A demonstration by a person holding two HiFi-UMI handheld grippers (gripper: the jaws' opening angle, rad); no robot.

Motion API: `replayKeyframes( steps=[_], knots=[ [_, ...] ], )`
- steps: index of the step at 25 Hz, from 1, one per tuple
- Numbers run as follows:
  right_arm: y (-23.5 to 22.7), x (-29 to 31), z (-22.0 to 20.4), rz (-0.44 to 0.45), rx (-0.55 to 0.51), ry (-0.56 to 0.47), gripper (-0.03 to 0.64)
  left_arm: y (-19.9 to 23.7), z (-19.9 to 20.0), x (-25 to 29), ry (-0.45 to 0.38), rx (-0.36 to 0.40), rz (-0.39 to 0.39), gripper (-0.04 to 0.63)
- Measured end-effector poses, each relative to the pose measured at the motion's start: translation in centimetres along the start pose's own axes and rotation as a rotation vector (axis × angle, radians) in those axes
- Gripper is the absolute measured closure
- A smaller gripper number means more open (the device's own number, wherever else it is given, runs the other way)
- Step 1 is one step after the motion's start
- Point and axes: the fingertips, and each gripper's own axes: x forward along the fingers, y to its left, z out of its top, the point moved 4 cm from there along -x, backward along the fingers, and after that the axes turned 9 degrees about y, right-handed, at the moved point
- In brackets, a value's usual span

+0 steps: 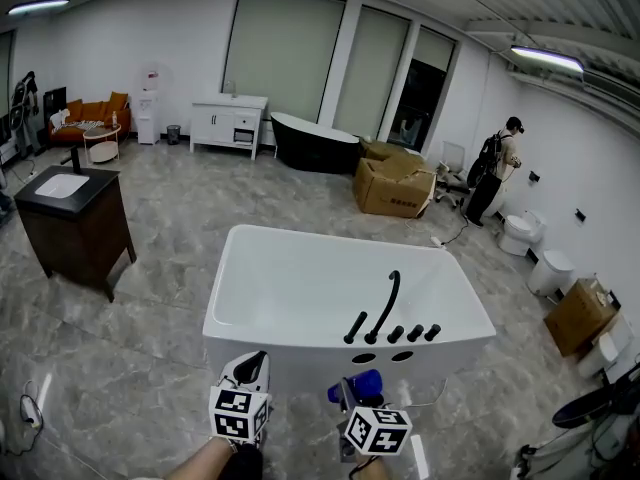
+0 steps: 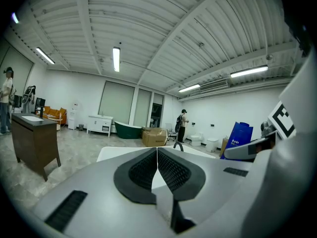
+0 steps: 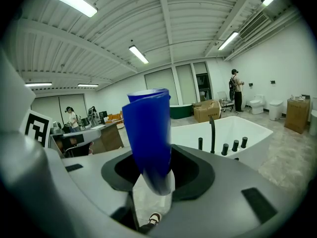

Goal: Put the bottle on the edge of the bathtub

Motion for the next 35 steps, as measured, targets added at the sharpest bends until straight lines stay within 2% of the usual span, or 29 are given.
replayKeyframes(
  steps=[9,16,22,35],
  knots=[
    [-0.3,4.7,3.1,-0.007,0.014,-0.035,0.443,2.8,1.9,4.7,-0.009,0.032,-0.018,0.575],
    [-2.0,7.6,6.6,-0.039,0.018,-0.041,0.443,3.8,5.4,10.0,-0.017,0.042,-0.053,0.575],
    [-2.2,10.5,8.7,-0.057,0.036,-0.043,0.443,5.3,6.7,13.1,-0.014,0.061,-0.082,0.575],
    [-1.4,16.1,12.9,-0.105,0.044,-0.033,0.444,10.7,9.0,19.4,-0.007,0.029,-0.138,0.575]
  ],
)
